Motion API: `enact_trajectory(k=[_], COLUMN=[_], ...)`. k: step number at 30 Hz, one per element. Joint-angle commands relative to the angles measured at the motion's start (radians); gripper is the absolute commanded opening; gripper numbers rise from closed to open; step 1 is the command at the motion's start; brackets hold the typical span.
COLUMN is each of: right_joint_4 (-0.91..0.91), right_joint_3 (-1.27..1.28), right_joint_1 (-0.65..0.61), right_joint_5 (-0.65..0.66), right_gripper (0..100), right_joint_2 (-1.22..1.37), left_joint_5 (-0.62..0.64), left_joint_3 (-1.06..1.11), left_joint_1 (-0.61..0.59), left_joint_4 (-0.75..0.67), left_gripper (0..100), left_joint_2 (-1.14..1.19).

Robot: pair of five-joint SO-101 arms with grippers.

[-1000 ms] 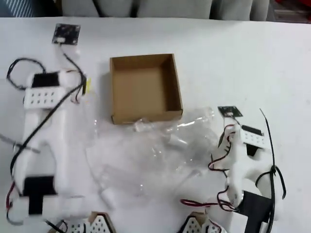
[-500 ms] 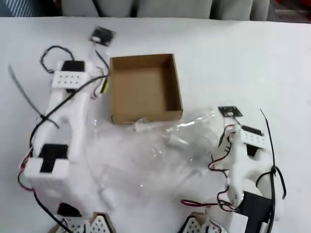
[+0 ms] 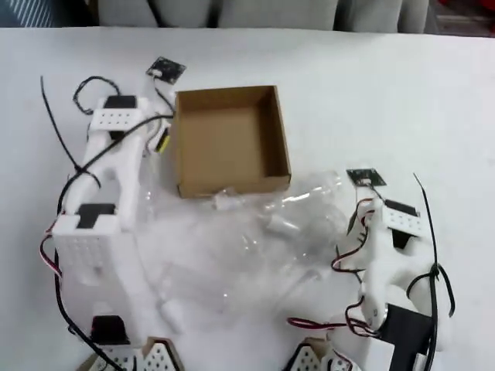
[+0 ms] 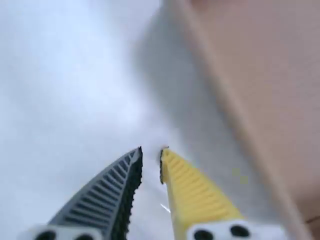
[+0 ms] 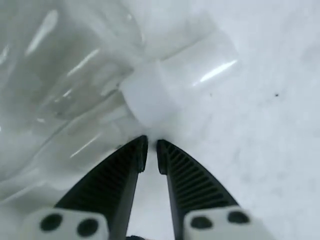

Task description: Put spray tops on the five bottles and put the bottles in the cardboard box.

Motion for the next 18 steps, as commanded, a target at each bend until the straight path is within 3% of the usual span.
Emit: enact_trajectory(k=[1,9,18], right_joint_4=[-0.025,-0.038,-0.038], right_joint_3=[0.006,0.006,0.006], right_joint_1=[-0.001,-0.001,-0.001], right_joint_5=[0.009,0.009,0.009], right_gripper=[1.6,1.6,1.6], right_joint_2=[-0.008,-0.008,-0.008], left_joint_5=[-0.071,-0.072,-0.104], left_joint_3=[-0.083,-0.084,-0.084], left_joint_1=[-0.101,-0.234,-0.257], left_joint_4=[-0.006,0.026,0.204], left_gripper=[8,8,8], left_joint_2=[0.022,0.025,0.024])
